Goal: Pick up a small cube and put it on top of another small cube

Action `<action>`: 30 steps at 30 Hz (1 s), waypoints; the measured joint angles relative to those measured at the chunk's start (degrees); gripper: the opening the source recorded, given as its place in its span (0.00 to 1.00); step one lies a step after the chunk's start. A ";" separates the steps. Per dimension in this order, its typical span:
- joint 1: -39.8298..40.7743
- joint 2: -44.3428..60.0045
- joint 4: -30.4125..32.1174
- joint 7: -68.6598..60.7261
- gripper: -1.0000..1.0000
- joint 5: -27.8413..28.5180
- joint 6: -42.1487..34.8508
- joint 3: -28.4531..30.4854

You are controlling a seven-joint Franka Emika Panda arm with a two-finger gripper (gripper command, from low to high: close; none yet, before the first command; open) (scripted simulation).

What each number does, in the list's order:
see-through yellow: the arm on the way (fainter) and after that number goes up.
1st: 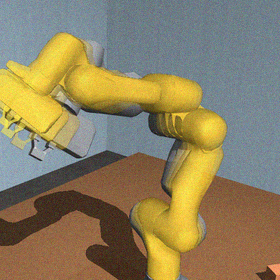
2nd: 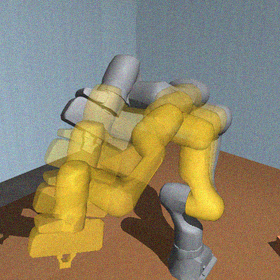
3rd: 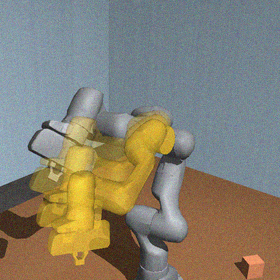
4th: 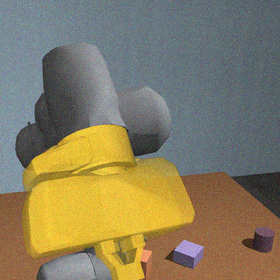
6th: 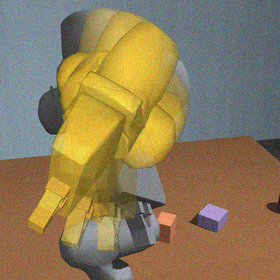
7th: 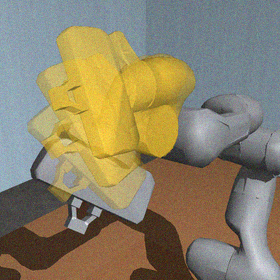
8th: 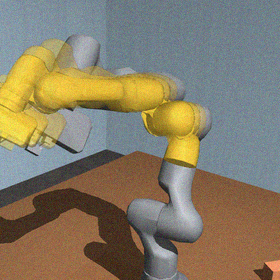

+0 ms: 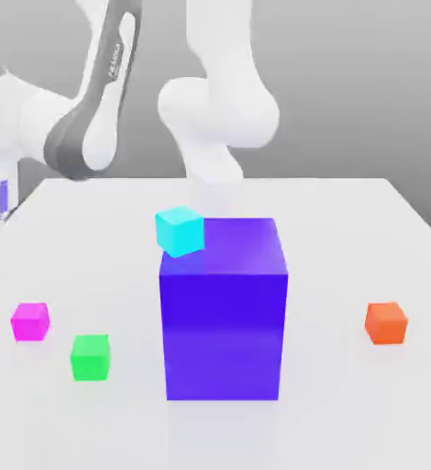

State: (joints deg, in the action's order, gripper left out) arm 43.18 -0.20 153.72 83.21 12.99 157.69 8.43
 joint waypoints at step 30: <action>7.61 13.25 1.88 -8.99 0.00 -19.05 11.53 -5.20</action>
State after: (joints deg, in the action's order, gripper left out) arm 50.79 13.05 155.60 74.22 -6.07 169.23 3.23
